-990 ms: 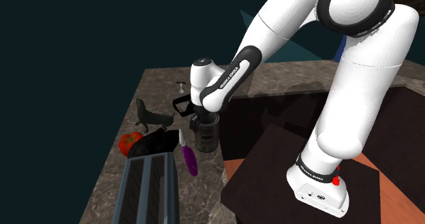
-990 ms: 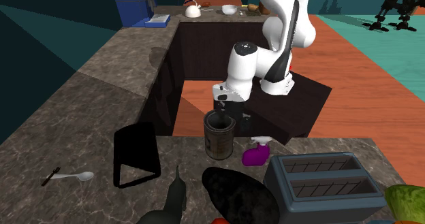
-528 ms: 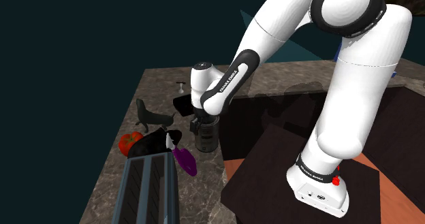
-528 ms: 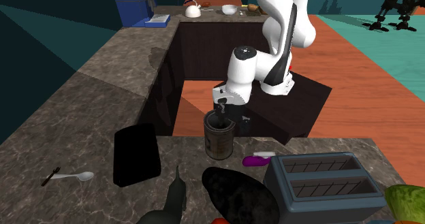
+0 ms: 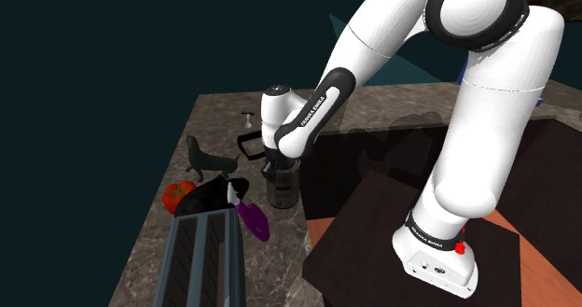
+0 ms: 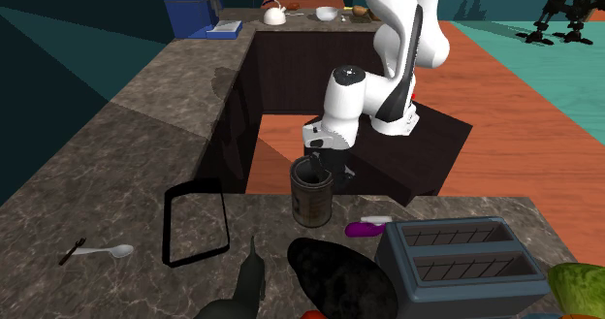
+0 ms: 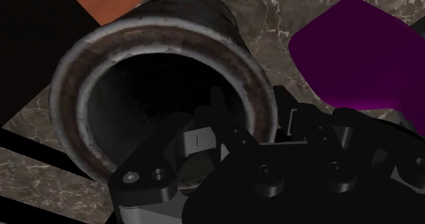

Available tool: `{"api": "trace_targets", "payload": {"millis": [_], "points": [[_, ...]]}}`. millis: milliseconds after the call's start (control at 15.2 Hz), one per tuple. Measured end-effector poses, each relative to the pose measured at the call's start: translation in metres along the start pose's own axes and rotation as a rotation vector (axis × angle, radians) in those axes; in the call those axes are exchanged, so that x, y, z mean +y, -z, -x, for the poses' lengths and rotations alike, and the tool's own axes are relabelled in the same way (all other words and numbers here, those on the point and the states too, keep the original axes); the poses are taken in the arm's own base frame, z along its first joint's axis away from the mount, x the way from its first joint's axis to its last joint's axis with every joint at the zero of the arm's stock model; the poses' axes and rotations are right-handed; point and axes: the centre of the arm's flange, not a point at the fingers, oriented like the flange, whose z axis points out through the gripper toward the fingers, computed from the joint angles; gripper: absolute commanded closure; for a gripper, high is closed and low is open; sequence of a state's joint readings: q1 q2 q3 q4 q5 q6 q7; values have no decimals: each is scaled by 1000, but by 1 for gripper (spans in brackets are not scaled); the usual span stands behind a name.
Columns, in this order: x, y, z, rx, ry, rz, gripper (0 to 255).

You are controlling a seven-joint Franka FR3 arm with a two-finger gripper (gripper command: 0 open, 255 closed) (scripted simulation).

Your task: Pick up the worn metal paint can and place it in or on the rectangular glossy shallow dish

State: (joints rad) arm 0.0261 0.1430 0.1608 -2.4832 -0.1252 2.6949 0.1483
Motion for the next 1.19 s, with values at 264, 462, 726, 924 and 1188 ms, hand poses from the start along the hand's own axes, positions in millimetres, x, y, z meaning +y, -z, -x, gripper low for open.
{"api": "trace_targets", "payload": {"millis": [264, 462, 726, 924, 1188], "points": [[0, 0, 0, 0, 0, 0, 255], [1, 10, 0, -2, -1, 0, 255], [2, 30, -3, -2, -1, 0, 255], [2, 46, -2, -2, -1, 0, 255], [2, 67, -4, -2, -1, 0, 255]]}}
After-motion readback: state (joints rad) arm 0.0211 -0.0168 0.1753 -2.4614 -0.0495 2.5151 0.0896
